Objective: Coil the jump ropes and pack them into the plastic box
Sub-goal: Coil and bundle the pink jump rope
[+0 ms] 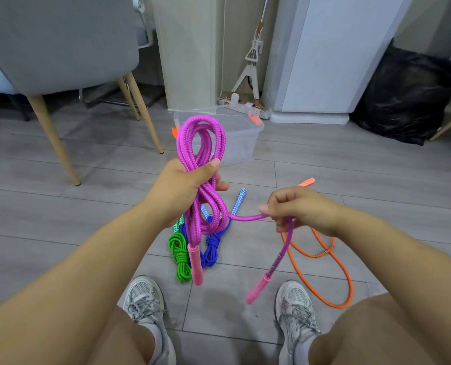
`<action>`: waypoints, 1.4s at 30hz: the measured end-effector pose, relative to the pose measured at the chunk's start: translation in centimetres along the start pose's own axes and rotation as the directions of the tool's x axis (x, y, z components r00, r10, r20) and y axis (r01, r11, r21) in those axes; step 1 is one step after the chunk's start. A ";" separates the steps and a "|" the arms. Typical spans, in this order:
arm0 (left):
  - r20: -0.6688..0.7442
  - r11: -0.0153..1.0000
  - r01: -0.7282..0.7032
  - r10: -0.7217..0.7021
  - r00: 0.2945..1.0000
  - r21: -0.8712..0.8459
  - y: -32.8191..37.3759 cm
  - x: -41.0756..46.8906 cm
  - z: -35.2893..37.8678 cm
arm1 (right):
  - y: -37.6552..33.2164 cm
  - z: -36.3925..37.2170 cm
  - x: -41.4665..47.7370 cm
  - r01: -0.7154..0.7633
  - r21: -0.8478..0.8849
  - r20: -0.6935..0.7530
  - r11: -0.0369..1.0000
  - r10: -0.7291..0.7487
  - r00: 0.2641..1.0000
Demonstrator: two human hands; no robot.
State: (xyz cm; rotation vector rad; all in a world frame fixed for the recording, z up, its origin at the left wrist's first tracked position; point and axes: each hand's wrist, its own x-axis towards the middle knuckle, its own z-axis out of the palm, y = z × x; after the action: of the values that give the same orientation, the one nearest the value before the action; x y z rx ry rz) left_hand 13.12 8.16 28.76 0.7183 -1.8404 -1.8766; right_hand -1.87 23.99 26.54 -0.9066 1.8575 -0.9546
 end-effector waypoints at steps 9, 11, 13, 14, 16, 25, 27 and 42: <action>0.092 0.983 -0.034 0.018 0.996 0.179 -0.2 -0.9 0.6 | -0.2 1.6 0.6 0.117 -0.246 -0.056 0.962 -0.134 0.989; 0.093 0.986 -0.022 0.007 0.996 0.166 0.0 -1.0 0.9 | -0.9 1.9 0.7 0.191 -0.117 -0.020 0.975 -0.194 0.981; 0.089 0.987 -0.018 0.004 0.996 0.158 0.3 -1.0 0.9 | -1.2 2.0 0.7 0.207 -0.103 -0.004 0.973 -0.209 0.978; 0.084 0.987 -0.018 0.005 0.996 0.157 0.3 -0.9 0.9 | -1.3 2.1 0.6 0.189 -0.091 0.005 0.978 -0.189 0.982; 0.052 0.983 -0.016 0.006 0.999 0.182 0.4 -0.7 0.5 | -1.6 2.0 0.6 0.146 -0.103 0.004 0.984 -0.146 0.989; 0.184 0.589 -0.120 -0.049 0.982 0.799 -1.2 0.3 -0.7 | -2.9 1.6 -0.8 0.492 -0.573 -0.332 0.655 -0.735 0.591; 0.315 0.467 -0.227 -0.120 0.941 0.855 -1.5 -0.1 0.2 | -3.7 1.9 -0.7 0.520 -0.587 -0.298 0.620 -0.763 0.573; 0.083 0.850 -0.255 0.245 0.966 0.461 0.2 -1.4 0.0 | -3.2 3.2 1.2 0.244 -0.335 -0.206 0.910 -0.323 0.924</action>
State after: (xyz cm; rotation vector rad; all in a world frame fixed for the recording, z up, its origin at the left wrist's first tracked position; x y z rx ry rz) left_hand 14.20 9.05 29.07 0.5673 -2.3087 -1.2858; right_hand 1.23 20.71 27.81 -1.3253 2.1742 -1.0157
